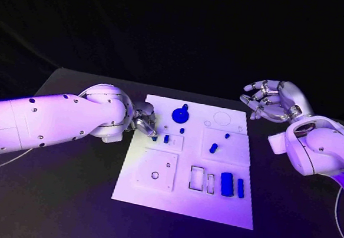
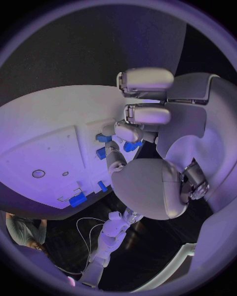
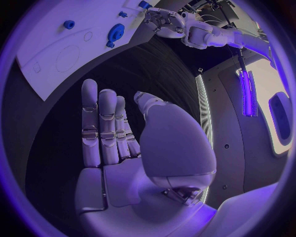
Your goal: Assemble the parts on the task board
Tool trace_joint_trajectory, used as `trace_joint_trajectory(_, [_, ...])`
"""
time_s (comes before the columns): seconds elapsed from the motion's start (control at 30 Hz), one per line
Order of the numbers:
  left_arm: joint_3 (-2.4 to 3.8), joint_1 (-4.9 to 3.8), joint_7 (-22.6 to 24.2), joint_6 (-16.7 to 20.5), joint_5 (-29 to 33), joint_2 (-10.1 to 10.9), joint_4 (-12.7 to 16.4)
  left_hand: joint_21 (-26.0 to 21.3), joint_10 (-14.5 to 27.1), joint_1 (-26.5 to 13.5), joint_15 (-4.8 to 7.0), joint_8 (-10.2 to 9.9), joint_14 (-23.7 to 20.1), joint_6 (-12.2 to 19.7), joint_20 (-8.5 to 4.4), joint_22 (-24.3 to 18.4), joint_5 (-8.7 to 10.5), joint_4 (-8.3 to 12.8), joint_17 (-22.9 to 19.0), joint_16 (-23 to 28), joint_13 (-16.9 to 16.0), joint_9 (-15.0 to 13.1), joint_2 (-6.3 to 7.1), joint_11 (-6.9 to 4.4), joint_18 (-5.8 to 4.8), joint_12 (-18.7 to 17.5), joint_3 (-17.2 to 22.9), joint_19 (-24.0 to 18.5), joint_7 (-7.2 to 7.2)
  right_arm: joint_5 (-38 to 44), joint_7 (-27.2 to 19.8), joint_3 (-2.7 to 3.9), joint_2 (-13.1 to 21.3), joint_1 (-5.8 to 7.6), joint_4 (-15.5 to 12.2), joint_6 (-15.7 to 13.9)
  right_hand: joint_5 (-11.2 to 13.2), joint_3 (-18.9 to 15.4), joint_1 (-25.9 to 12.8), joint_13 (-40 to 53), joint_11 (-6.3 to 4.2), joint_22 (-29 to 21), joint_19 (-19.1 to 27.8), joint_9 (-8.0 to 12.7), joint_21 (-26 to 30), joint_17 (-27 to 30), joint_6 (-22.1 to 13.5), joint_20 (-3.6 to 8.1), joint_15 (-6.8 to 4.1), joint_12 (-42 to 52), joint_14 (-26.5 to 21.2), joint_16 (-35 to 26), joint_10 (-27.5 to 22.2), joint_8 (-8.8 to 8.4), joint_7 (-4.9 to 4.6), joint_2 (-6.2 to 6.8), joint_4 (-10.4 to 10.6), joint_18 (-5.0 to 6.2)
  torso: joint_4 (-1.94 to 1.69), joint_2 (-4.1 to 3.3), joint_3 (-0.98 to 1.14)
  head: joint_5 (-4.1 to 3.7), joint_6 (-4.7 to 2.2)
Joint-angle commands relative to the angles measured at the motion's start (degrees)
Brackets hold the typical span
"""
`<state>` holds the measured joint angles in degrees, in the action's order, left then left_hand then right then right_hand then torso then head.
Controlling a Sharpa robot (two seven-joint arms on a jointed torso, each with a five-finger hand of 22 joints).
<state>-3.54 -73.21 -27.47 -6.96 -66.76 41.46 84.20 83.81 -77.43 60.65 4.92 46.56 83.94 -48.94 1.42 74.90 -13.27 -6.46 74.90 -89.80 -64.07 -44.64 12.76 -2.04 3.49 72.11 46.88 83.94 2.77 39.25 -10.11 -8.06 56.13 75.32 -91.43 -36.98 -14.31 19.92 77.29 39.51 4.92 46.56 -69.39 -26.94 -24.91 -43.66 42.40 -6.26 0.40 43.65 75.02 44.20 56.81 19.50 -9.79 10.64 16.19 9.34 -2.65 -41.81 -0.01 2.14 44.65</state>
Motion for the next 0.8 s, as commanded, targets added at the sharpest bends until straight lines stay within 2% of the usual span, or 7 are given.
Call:
trace_joint_trajectory(0.03, [-0.25, 0.29, -0.17, -1.34, 0.7, -0.28, 0.09, 0.25, -0.3, -0.58, 0.51, 0.05, 6.06, -0.82, -0.44, 3.29, 0.37, 0.6, 15.1, -0.2, -0.06, 0.06, -0.11, -0.28, -0.8, 0.36, 0.24, 0.23, -1.21, 0.47, -0.62, 0.0, 0.02, -0.02, -0.08, 0.44, -0.35, 0.41, -0.39, -0.05, -0.02, -0.05, -0.28, 0.09, 0.31, 0.05, -0.41, 0.07, -0.06, -0.36, -0.05, -0.36, -0.02, 0.34, -0.11, 0.05, 0.08, 1.13, 0.01, 0.0, 0.0, -0.02, 0.1])
trace_joint_trajectory(0.33, [-0.26, 0.29, -0.27, -1.97, 0.68, -0.36, 0.17, 0.27, -0.3, 0.7, 0.72, -0.31, 6.06, -0.73, -0.62, 3.37, -0.31, 1.52, 15.1, -0.2, -0.15, 0.24, -0.01, -0.54, -0.82, 0.34, 0.63, 0.28, -1.49, 0.47, -0.63, 0.01, 0.11, -0.02, -0.15, 0.4, -0.35, 0.41, -0.39, -0.05, -0.02, -0.05, -0.28, 0.09, 0.31, 0.05, -0.41, 0.07, -0.06, -0.36, -0.05, -0.36, -0.02, 0.34, -0.11, 0.05, 0.08, 1.13, 0.01, -0.03, -0.03, -0.06, 0.18])
trace_joint_trajectory(0.8, [-0.28, 0.29, -0.34, -2.59, 0.62, -0.42, 0.3, 0.25, -0.36, 0.93, 0.75, -0.33, 6.06, -0.77, -0.64, 3.35, -0.43, 1.72, 15.1, -0.2, -0.21, 0.25, 0.02, -0.57, -0.81, 0.38, 0.78, 0.27, -1.51, 0.47, -0.65, 0.01, 0.11, -0.02, -0.18, 0.42, -0.38, 0.44, -0.42, -0.21, 0.01, -0.27, -0.36, 0.11, 0.55, 0.05, -0.45, 0.07, -0.05, -0.41, 0.01, -0.7, -0.06, 0.37, -0.13, 0.02, 0.1, 1.12, -0.01, -0.03, -0.03, -0.17, 0.35])
